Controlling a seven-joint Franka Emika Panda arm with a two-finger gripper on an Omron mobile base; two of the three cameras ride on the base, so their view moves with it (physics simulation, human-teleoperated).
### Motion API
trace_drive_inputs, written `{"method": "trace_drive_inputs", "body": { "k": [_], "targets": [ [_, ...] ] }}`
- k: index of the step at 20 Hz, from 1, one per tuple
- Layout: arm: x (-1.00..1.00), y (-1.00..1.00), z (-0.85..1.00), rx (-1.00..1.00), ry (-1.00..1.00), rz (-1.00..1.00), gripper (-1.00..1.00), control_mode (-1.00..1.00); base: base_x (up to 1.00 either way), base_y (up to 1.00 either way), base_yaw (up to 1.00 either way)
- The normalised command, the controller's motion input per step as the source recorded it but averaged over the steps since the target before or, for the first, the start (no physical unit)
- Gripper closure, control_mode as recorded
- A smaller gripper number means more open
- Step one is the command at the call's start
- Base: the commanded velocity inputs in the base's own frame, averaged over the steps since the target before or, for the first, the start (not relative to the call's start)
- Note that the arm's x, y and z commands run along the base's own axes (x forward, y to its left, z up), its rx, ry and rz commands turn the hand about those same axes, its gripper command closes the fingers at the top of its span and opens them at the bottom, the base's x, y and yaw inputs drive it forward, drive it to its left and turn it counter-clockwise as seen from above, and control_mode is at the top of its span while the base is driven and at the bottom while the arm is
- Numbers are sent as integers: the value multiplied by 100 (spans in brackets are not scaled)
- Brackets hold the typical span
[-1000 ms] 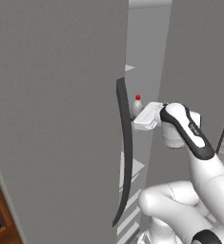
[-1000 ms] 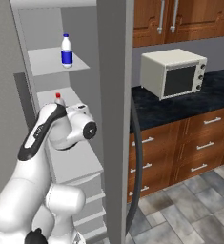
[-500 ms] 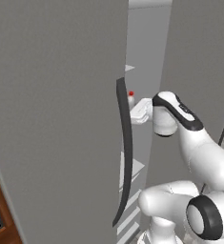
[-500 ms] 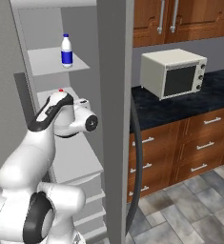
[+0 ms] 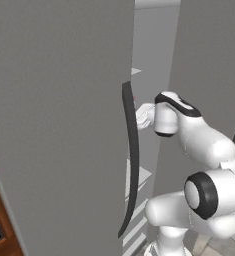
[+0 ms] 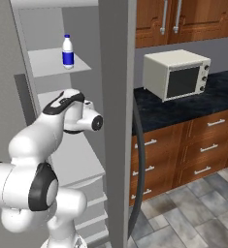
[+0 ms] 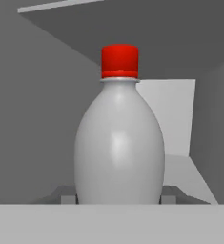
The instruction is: Take the bottled waters from the counter and place them in the freezer to freeze. Close the freezer door after placing the bottles.
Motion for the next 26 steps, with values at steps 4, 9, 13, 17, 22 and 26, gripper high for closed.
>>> {"method": "trace_drive_inputs", "body": {
  "k": [4,9,13,17,22,26],
  "targets": [
    [25,13,-28,0,-5,3,100,-100,0,0,0],
    [26,19,-22,0,-10,2,100,-100,0,0,0],
    [28,24,-17,0,-2,1,100,-100,0,0,0],
    [34,23,-8,0,0,0,100,-100,0,0,0],
    [39,4,0,0,2,0,100,-100,0,0,0],
    [33,10,-11,0,0,1,100,-100,0,0,0]
  ]
}}
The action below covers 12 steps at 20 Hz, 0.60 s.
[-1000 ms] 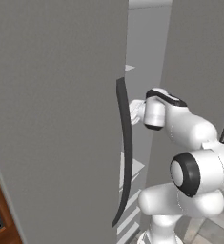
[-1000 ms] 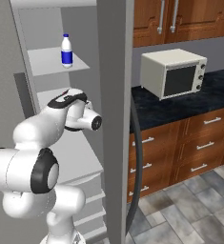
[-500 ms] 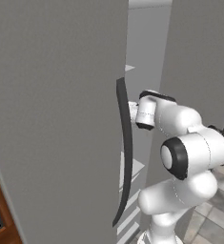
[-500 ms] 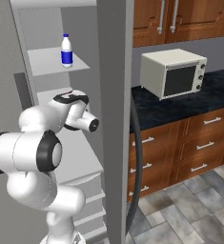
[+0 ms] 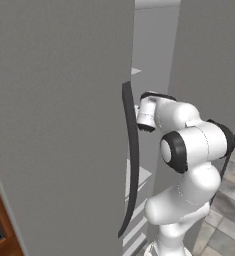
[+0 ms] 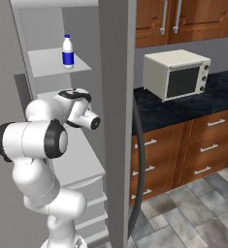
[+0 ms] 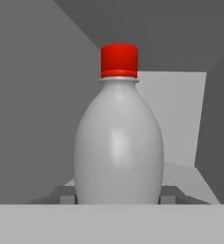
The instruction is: Take the bottled waters from the counter and place them in the freezer to freeze. Close the freezer door after placing the bottles.
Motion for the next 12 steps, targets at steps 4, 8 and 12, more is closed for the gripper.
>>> {"method": "trace_drive_inputs", "body": {
  "k": [4,8,12],
  "targets": [
    [30,16,-19,0,0,0,100,-100,0,0,0],
    [34,13,-20,0,0,0,100,-100,0,0,0],
    [23,14,-35,0,0,0,100,-100,0,0,0]
  ]
}}
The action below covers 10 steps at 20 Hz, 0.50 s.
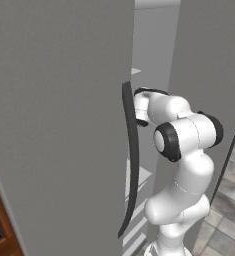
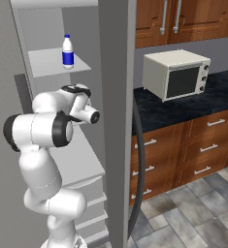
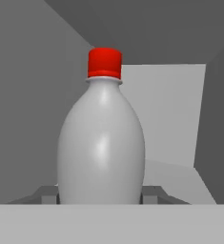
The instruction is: Take the bottled waters from the counter and place them in the freezer to freeze. Close the freezer door after placing the bottles.
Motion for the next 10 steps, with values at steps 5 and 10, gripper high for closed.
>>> {"method": "trace_drive_inputs", "body": {
  "k": [5,10],
  "targets": [
    [3,3,-48,0,0,0,100,-100,0,0,0],
    [0,0,-32,0,-1,0,100,-100,0,0,0]
  ]
}}
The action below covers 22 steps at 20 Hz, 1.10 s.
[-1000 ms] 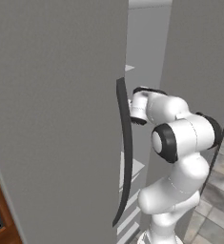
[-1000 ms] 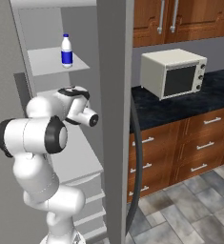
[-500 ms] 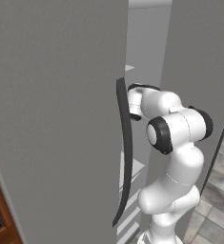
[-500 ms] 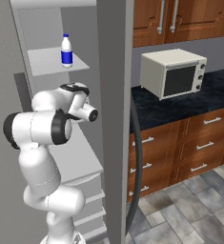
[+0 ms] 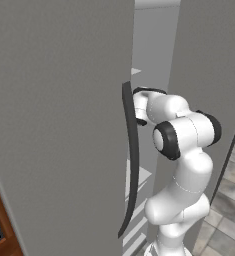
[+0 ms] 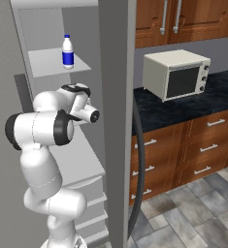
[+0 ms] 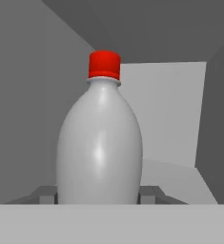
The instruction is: Take the bottled waters from the counter and place them in the freezer to freeze. Close the freezer door after placing the bottles.
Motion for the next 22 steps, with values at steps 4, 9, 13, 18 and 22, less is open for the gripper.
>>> {"method": "trace_drive_inputs", "body": {
  "k": [4,9,13,18,22],
  "targets": [
    [0,0,-1,0,-1,0,100,-100,0,0,0],
    [0,0,0,0,0,0,-100,-100,0,0,0],
    [0,0,0,0,0,0,-100,-100,0,0,0],
    [0,0,0,0,0,0,-100,-100,0,0,0],
    [0,-10,0,0,0,-1,-100,-100,0,0,0]
  ]
}}
